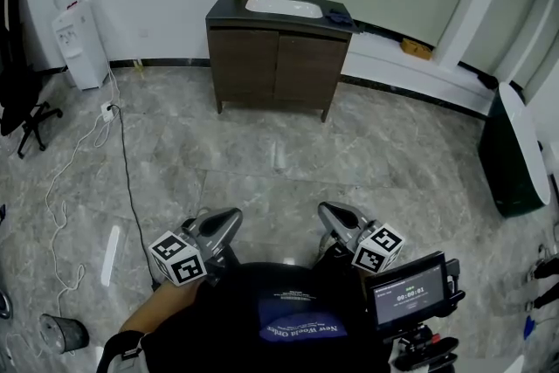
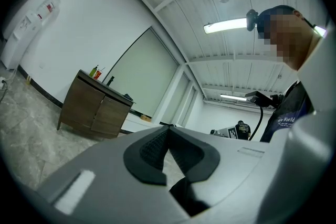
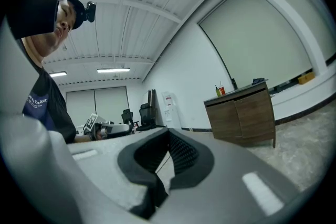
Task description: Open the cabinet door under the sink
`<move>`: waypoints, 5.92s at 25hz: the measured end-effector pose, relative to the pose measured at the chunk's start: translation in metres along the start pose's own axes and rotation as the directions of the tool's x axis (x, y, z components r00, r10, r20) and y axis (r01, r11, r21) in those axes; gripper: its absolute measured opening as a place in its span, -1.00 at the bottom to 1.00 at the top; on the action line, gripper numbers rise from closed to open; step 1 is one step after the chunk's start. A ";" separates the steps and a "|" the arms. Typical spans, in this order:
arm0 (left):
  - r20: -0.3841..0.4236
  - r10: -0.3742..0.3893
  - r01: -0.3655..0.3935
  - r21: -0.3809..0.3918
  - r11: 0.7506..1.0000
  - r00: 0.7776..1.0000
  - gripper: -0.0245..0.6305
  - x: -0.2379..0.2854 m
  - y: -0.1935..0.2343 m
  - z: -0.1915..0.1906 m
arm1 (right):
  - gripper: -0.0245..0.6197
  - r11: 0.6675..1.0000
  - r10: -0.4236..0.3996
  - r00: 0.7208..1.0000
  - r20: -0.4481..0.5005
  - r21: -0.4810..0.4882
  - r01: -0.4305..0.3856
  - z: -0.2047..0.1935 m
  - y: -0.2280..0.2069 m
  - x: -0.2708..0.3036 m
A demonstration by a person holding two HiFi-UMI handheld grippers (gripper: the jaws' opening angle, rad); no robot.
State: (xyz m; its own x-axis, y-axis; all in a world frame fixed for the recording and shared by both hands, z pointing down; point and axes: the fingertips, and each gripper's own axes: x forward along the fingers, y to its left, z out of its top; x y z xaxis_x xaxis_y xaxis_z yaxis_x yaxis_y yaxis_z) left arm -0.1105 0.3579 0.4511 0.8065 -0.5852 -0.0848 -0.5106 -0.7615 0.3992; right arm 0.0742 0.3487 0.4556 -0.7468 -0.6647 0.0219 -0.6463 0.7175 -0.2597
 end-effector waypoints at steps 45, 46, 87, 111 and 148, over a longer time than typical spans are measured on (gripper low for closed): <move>-0.074 -0.119 0.117 -0.027 0.993 0.990 -0.91 0.163 0.000 -0.030 | -0.92 0.999 -0.047 0.999 -0.027 -0.025 0.046 0.019 -0.133 -0.045; -0.066 -0.118 0.117 -0.025 0.993 0.991 -0.91 0.168 0.002 -0.024 | -0.92 0.998 -0.058 0.998 -0.020 -0.027 0.058 0.026 -0.142 -0.045; -0.157 -0.144 0.148 0.014 0.989 0.977 -0.91 0.283 0.211 0.069 | -0.92 0.996 -0.087 0.994 0.064 0.024 0.086 0.066 -0.282 0.148; -0.203 -0.132 0.144 0.046 0.988 0.970 -0.91 0.437 0.230 0.067 | -0.92 0.995 -0.094 0.992 0.084 -0.005 0.095 0.115 -0.451 0.126; 0.036 0.025 -0.025 -0.012 1.000 0.999 -0.91 0.426 0.433 0.151 | -0.92 0.988 0.100 0.986 -0.134 -0.102 -0.114 0.138 -0.491 0.379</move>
State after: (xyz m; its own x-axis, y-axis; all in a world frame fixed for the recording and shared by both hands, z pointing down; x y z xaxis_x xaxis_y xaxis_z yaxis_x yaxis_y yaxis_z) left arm -0.0333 -0.2628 0.4500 0.7819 -0.6140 -0.1076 -0.5271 -0.7434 0.4117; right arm 0.1299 -0.2842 0.4577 -0.8217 -0.5561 0.1250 -0.5698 0.8058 -0.1610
